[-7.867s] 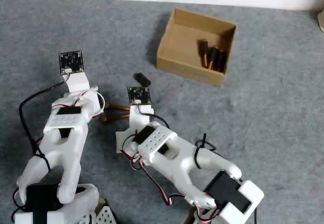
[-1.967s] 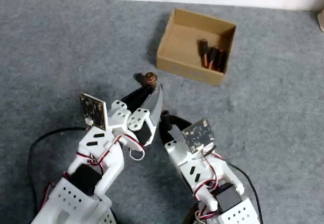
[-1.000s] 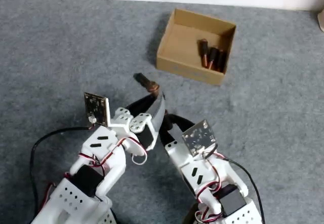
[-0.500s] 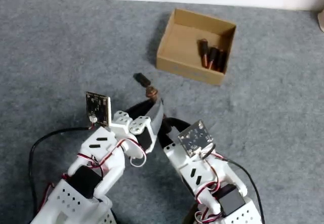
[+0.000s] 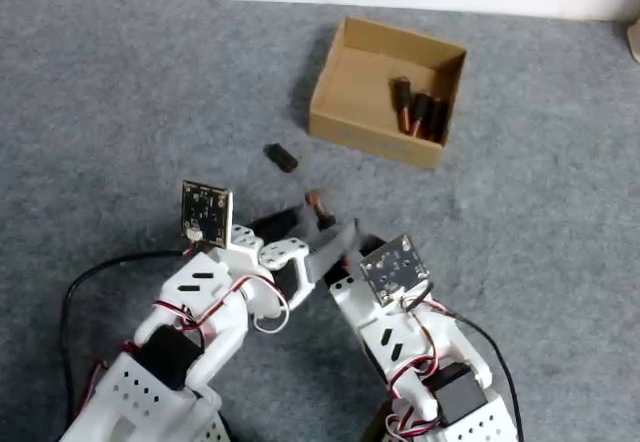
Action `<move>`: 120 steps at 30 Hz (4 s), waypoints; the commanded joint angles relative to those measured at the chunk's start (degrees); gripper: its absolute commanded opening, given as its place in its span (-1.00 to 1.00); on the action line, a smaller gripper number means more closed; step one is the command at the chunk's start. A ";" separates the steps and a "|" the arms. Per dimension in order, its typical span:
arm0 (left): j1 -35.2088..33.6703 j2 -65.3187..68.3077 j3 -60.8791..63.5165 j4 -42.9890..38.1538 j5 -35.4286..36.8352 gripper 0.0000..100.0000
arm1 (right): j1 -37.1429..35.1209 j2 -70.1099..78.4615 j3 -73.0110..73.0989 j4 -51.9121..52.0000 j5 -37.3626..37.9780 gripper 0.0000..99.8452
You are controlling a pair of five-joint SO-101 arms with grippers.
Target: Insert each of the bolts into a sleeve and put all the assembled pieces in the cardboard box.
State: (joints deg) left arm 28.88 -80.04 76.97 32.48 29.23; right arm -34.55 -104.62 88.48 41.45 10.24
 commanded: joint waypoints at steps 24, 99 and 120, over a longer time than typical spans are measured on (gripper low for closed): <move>-17.71 0.04 -3.56 1.76 -8.62 -0.55 | 1.98 -0.66 -2.59 -3.91 0.26 -0.99; -19.74 57.01 -18.15 -21.89 -26.02 -0.98 | 24.40 176.92 -186.33 36.00 -0.88 -0.37; -29.85 56.75 -20.00 -21.89 -17.14 -0.98 | 16.13 143.60 -190.64 59.74 -3.25 -0.37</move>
State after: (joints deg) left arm 1.36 -22.73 59.74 12.00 11.56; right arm -15.65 45.19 -95.08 99.74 7.43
